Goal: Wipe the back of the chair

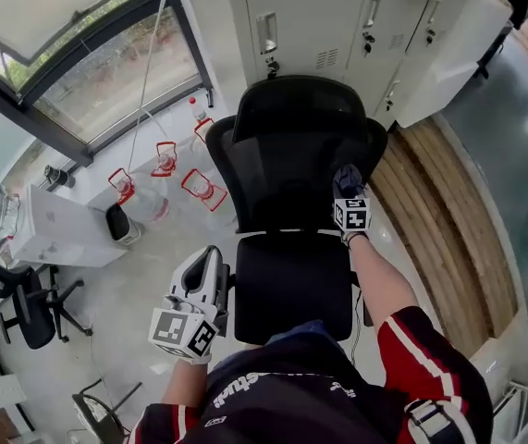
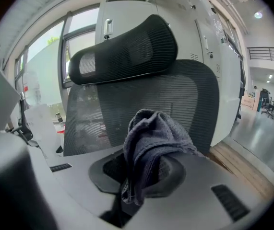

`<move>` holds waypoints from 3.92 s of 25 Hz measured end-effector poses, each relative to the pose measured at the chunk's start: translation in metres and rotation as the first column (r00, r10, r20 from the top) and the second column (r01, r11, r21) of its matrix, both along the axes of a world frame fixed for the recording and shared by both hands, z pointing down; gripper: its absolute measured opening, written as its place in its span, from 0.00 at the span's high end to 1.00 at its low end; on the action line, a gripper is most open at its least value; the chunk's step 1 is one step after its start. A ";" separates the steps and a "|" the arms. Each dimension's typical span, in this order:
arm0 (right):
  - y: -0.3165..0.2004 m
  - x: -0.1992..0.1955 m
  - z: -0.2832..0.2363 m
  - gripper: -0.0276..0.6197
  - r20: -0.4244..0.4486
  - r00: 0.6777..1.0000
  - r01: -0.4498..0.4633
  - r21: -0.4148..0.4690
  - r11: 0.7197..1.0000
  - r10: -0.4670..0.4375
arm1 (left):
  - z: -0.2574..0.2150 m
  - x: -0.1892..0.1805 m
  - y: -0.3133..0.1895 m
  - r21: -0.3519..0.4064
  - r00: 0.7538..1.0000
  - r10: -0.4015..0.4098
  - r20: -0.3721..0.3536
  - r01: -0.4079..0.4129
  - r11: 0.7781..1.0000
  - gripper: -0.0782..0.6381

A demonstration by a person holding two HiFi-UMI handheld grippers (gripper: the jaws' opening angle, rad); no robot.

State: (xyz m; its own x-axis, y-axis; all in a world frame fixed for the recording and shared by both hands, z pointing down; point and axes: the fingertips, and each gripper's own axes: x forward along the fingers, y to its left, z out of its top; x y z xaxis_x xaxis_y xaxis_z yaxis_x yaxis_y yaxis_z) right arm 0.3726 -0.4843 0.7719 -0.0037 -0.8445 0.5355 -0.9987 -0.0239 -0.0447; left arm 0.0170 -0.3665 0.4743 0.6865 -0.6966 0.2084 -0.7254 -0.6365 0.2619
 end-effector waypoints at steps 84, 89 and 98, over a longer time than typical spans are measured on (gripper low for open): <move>0.022 -0.053 0.078 0.85 0.009 0.996 0.087 -0.123 0.989 -0.087 | 0.020 -0.021 0.015 -0.039 0.998 -0.049 0.051 0.051 0.998 0.86; -0.003 -0.116 0.077 0.85 0.012 0.982 0.188 -0.120 0.975 -0.188 | 0.022 -0.059 0.019 -0.044 0.992 -0.117 0.048 0.119 0.992 0.86; -0.044 -0.243 0.075 0.85 0.016 0.923 0.383 -0.103 0.918 -0.383 | 0.027 -0.130 0.030 -0.059 0.966 -0.253 0.048 0.256 0.965 0.86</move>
State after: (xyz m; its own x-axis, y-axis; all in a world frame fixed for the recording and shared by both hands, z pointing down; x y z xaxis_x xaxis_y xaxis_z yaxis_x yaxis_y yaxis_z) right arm 0.1299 -0.5285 0.8471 -0.3137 -0.7196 0.6196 -0.9325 0.3563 -0.0583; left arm -0.1129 -0.3368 0.5010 0.4785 -0.8317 0.2817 -0.8720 -0.4123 0.2638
